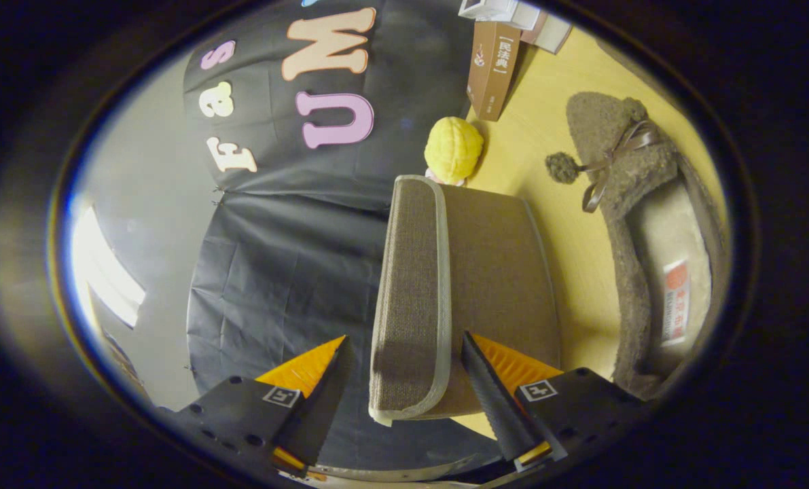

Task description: Open the storage box then place both shoes into the box .Put the left shoe in first, then the right shoe, with the right side of both shoes facing outward in a uniform manner.

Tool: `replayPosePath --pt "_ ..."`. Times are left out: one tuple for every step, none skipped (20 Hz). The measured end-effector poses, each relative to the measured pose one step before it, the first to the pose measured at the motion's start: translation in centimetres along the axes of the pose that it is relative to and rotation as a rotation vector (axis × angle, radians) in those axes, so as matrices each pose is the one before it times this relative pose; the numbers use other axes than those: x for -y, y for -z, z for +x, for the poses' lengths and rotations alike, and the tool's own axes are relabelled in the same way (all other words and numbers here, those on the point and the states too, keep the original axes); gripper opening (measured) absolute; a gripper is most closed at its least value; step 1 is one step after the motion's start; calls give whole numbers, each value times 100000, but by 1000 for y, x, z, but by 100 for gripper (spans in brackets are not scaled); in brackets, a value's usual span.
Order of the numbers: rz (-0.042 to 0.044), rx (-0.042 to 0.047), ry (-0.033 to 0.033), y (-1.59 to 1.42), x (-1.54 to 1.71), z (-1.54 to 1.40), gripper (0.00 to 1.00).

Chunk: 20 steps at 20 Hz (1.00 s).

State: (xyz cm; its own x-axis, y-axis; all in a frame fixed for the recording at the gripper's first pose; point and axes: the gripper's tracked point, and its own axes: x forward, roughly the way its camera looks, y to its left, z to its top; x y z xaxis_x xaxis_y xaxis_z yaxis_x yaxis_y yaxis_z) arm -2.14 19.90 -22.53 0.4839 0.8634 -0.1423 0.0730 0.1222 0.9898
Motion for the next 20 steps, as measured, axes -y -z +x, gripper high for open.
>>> replayPosePath --pt "1065 -323 -1067 15 -183 -148 100" --pt "1436 -221 -1118 -70 -249 -98 100" --pt "1136 -135 -1159 36 -486 -2 98" --pt "436 -52 -81 92 -4 210 96" --pt "70 -510 -540 -61 -233 -332 94" --pt "228 -189 -672 -132 -266 -125 92" --pt "441 -250 -682 84 -239 -180 90" --pt "-32 -41 -569 -17 -234 105 88" --pt "345 1277 -857 -388 -574 -310 86" --pt "827 -65 -1319 -114 -536 30 84" --pt "236 -939 -1136 252 -537 -67 82" --pt "-748 -1582 -105 263 -348 104 80" --pt "-1742 -1497 1079 187 -53 350 78" --pt "-1712 -692 1009 -9 -108 4 78" --pt "-474 -836 -74 142 -430 -136 78" --pt "145 761 743 -473 -24 -147 68" --pt "1340 2777 -1739 -562 -504 926 58" --pt "150 1673 -980 -692 -550 -939 49" --pt "-1519 -705 -24 435 -474 275 39" --pt "-1698 -2897 138 584 -414 141 29"
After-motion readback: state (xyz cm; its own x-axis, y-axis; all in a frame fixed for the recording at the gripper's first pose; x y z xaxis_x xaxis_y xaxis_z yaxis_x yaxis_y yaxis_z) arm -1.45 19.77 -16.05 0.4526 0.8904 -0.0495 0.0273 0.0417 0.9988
